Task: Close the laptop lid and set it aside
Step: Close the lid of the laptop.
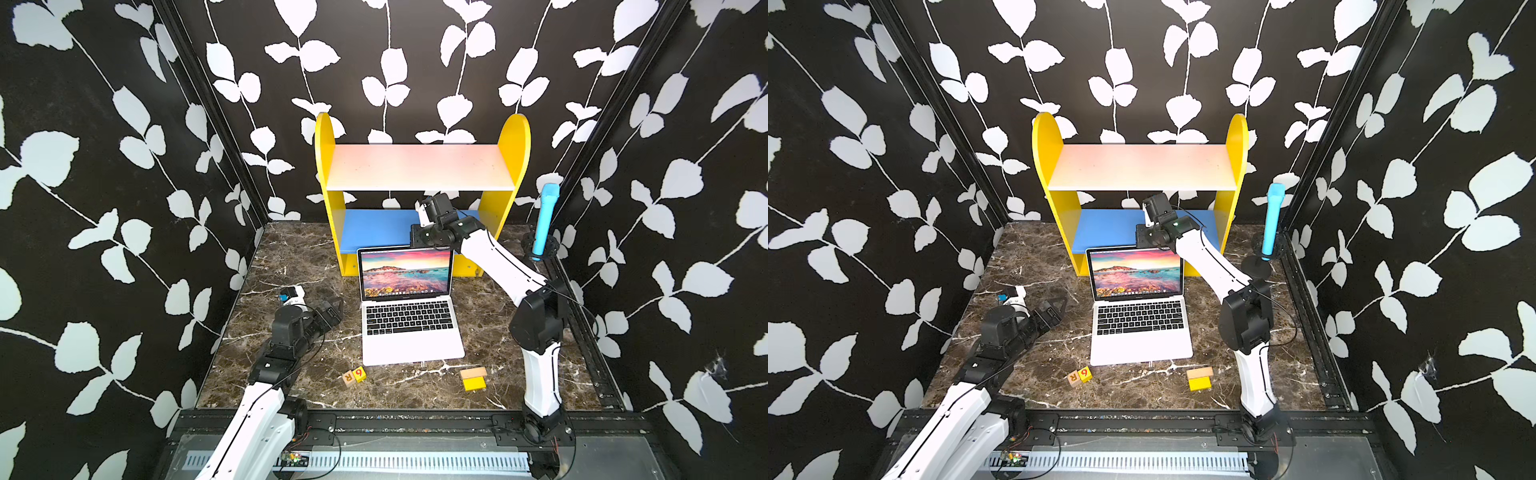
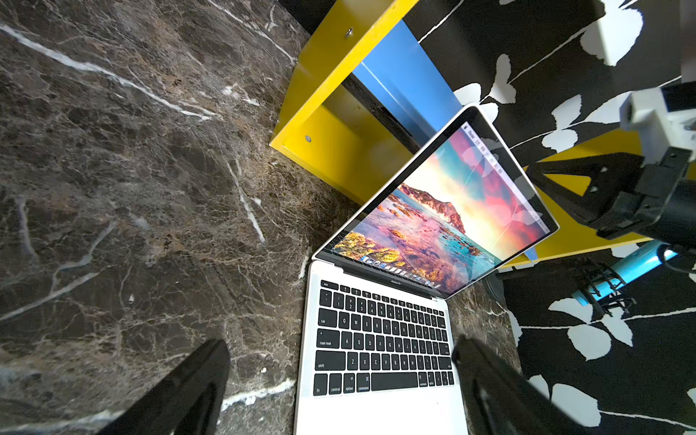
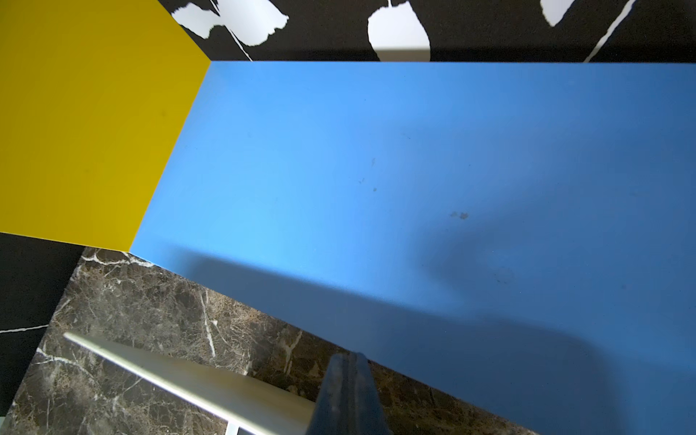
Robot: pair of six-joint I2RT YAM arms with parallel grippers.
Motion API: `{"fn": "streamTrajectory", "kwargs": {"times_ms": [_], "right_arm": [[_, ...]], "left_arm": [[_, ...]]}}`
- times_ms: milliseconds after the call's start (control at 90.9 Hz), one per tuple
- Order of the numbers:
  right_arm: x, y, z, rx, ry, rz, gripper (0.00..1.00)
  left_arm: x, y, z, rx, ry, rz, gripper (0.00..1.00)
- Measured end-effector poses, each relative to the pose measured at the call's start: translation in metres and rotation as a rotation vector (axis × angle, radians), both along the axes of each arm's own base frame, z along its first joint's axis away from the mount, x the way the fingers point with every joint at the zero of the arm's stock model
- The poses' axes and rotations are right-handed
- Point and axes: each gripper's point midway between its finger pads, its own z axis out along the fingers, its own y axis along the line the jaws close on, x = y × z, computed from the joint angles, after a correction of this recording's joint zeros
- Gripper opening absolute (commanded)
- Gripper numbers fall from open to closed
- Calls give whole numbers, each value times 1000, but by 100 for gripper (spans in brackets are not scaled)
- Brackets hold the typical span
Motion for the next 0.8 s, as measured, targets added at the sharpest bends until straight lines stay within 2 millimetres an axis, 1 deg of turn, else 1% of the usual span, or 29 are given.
{"fn": "streamTrajectory", "kwargs": {"times_ms": [374,803], "right_arm": [[-3,-3,-5,-18,28,5,0],[-7,1,-5,-9,38,39,0]], "left_arm": [[0,0,0,0,0,0,96],[0,0,0,0,1,0,96]]}}
